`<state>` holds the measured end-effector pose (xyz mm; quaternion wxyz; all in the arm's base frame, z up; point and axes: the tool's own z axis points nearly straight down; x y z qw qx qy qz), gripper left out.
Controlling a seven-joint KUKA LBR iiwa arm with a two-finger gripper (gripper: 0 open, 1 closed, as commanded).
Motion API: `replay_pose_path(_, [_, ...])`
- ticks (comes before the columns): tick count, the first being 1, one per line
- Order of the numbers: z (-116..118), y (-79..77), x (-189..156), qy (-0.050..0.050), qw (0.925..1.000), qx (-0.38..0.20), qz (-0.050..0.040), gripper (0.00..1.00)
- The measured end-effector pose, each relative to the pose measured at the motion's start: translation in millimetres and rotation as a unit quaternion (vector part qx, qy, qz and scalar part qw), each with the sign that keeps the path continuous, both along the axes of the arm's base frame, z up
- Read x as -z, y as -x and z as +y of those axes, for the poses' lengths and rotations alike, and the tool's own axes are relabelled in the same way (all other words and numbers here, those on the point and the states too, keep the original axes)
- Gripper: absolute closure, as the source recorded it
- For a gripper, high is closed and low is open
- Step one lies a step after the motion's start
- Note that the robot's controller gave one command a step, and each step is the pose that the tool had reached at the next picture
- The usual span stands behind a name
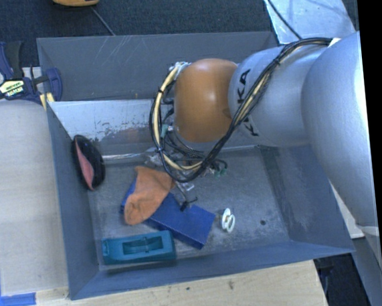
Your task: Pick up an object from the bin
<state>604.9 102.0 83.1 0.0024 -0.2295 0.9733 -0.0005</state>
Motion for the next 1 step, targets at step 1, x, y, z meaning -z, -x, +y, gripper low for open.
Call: replay_pose_path(1, [19.9, 0.6, 9.3, 0.001, 0.9925, -0.122, -0.0001, 1.00])
